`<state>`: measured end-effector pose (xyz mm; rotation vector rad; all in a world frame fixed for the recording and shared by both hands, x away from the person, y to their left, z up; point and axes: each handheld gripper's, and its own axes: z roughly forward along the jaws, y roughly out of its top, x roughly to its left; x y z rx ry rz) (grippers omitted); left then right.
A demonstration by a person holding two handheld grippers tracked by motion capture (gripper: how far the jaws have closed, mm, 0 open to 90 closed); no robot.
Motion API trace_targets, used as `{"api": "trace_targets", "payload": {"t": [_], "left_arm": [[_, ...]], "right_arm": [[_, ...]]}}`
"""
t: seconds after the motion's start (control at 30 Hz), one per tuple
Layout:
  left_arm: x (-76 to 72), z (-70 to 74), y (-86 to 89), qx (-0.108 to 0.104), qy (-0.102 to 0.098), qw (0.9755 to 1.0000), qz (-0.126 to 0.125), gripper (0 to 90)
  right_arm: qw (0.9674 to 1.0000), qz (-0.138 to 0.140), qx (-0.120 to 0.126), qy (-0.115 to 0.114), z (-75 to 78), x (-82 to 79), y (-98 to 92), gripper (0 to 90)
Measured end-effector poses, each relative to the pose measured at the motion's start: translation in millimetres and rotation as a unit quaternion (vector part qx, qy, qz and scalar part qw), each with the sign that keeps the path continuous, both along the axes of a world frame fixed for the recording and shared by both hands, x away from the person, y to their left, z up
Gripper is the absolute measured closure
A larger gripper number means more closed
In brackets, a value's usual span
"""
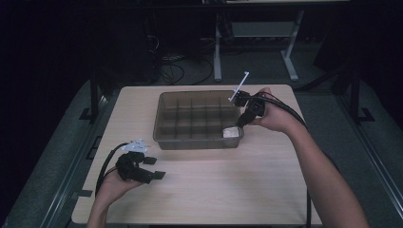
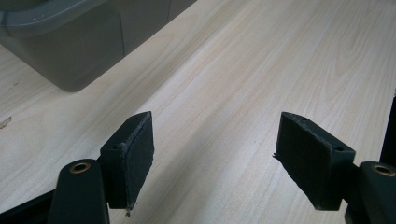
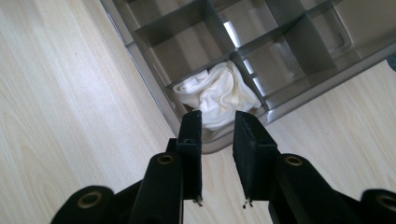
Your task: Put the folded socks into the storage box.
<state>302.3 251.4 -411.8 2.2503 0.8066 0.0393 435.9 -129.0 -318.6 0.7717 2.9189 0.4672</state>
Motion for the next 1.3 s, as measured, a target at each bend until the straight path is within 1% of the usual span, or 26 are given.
{"api": "trace_targets", "payload": {"t": [0.3,0.37,0.53,0.93,1.3], "left_arm": [[-0.1,-0.3,-0.3,0.0,0.0,1.0,0.0,27.7],[0.2,-1.0,-0.1,0.0,0.0,1.0,-0.001,27.7],[0.5,-1.3,-0.4,0.001,-0.001,1.0,-0.002,27.6],[0.8,-2.7,-1.9,0.004,0.003,1.0,-0.004,27.6],[0.2,-2.1,-1.4,0.005,0.001,1.0,-0.003,27.3]], "right_arm": [[1.0,-0.005,0.004,-0.004,8.3,-8.3,-10.7,71.9],[0.9999,-0.008,0.008,0.0,9.6,-10.6,-13.6,71.5],[0.9999,-0.012,0.011,-0.002,11.2,-16.4,-22.1,71.3],[0.9992,-0.031,0.026,0.0,9.7,-27.1,-46.0,70.0],[0.9987,-0.037,0.035,0.004,4.0,-35.1,-56.6,68.9]]}}
